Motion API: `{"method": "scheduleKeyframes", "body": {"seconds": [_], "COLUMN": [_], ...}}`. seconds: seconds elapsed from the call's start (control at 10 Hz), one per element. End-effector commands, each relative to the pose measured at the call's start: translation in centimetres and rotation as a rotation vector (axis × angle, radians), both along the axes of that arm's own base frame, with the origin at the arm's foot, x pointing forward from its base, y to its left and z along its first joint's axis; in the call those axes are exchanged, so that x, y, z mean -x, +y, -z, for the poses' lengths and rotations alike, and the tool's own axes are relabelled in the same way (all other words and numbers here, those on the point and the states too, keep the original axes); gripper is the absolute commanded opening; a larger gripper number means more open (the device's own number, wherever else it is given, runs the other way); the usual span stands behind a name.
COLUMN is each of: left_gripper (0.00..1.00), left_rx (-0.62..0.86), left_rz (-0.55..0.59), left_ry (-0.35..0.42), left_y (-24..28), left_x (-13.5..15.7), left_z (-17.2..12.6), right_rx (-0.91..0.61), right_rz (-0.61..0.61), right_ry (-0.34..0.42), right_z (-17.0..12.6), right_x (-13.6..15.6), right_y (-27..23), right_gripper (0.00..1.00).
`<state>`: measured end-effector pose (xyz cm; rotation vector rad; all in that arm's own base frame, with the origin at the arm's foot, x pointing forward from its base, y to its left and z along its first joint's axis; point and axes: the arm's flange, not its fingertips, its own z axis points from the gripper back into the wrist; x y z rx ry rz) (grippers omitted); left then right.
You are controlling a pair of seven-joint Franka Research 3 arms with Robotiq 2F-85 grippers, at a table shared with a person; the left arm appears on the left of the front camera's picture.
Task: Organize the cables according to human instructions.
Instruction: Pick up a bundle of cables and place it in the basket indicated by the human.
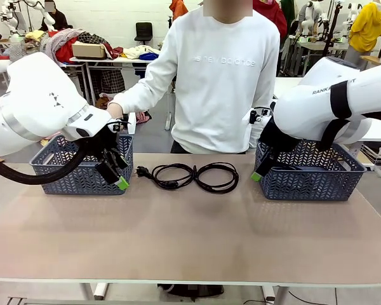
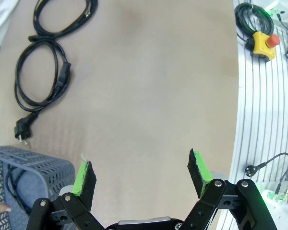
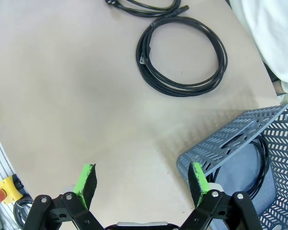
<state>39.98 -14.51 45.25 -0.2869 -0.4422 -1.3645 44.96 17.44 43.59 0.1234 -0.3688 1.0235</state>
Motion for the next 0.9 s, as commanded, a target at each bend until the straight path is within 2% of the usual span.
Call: {"method": "scheduleKeyframes", "body": {"seconds": [0.0, 0.2, 0.6, 0.8], "left_gripper": [1.0, 1.0, 1.0, 1.0], "left_rx": [0.0, -0.1, -0.299, -0.376], "left_rz": [0.0, 0.11, 0.373, 0.47], "left_ry": [0.0, -0.032, -0.089, -0.109], "left_y": [0.0, -1.2, -5.0, -6.4], "left_x": [0.0, -1.9, -7.5, -10.1], "left_z": [0.0, 0.2, 1.6, 2.6], "right_rx": [0.006, 0.006, 0.006, 0.006], "right_rz": [0.008, 0.008, 0.008, 0.008], "right_ry": [-0.001, -0.001, -0.001, -0.001], "right_z": [-0.1, -0.1, -0.1, -0.1], "right_x": [-0.2, -0.2, -0.2, -0.2], "right_y": [0.1, 0.1, 0.1, 0.1], "right_gripper": [1.0, 1.0, 1.0, 1.0]}}
